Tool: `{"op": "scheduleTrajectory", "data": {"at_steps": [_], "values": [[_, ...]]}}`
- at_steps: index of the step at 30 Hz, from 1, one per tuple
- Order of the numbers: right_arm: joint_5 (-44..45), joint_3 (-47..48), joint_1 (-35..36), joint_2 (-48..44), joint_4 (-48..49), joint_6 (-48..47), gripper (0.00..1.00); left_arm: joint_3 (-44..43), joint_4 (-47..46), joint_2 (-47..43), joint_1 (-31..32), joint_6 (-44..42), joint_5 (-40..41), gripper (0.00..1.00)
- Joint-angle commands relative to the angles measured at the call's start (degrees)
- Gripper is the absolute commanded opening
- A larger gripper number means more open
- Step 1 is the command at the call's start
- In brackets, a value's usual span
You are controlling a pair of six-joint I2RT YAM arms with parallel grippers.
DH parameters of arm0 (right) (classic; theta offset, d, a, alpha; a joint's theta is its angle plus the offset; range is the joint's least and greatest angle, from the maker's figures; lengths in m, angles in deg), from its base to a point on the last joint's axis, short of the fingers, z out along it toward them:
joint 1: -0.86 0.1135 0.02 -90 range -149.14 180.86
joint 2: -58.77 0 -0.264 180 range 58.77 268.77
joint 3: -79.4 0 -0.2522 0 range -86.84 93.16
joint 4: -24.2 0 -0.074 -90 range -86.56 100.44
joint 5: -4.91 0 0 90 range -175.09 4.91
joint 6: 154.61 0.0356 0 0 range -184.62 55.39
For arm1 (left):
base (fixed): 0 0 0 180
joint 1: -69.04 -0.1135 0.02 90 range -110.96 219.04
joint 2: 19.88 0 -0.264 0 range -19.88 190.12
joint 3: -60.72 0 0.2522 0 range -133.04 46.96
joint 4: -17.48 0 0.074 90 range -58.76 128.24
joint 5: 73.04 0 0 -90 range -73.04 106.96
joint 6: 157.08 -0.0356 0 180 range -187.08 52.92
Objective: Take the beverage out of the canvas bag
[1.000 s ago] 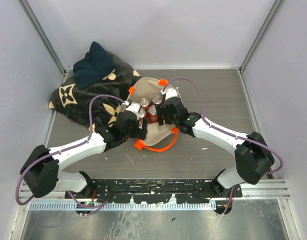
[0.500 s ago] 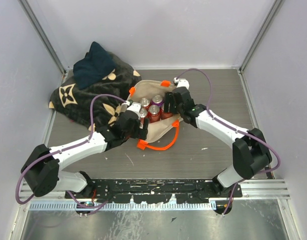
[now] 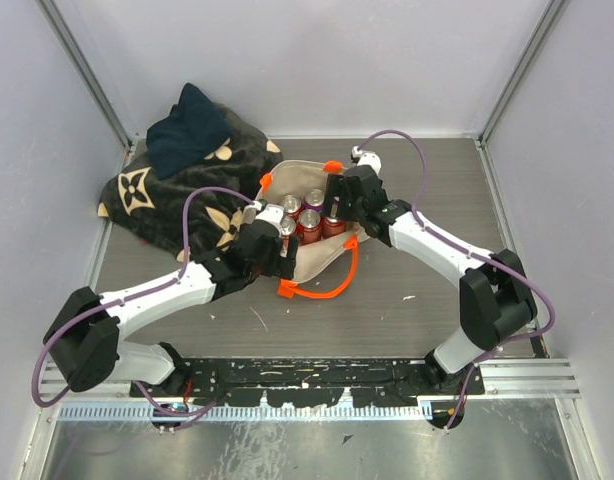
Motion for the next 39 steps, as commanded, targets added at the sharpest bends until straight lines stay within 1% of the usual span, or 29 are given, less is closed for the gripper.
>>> {"op": "scheduleTrajectory", "data": {"at_steps": [1,9,12,19,25,29,34,39], "values": [[3.16,0.96,-1.52,1.68,-3.38,0.95,0.87,-1.1,4.57,1.94,-0.04,-1.69,2.12,0.98],[2.12,-0.24,-1.52,4.4,-0.81,1.77,0.87,-1.87,4.25,4.01,0.04,-2.49,1.25,0.98],[3.07,-0.19,-1.52,5.24,-0.9,1.72,0.86,-2.38,4.25,4.84,0.07,-2.66,1.1,0.98],[4.53,0.81,-1.44,8.01,-4.59,0.8,0.84,-3.27,4.13,5.48,0.06,-3.08,1.24,0.98],[5.61,-0.7,-1.35,9.25,-6.39,0.08,0.83,-4.57,4.7,7.07,0.04,-3.86,1.51,0.98],[5.41,-0.35,-1.34,11.2,-7.67,0.26,0.79,-4.99,4.84,7.56,0.05,-3.91,1.57,0.98],[5.69,0.04,-1.01,12.47,-10.22,-0.23,0.79,-4.79,4.85,6.7,0.06,-4.07,2.51,0.98],[6.12,-0.78,-0.82,13.56,-11.6,-0.93,0.81,-4.85,4.53,6.44,0.09,-4.6,2.84,0.98]]}}
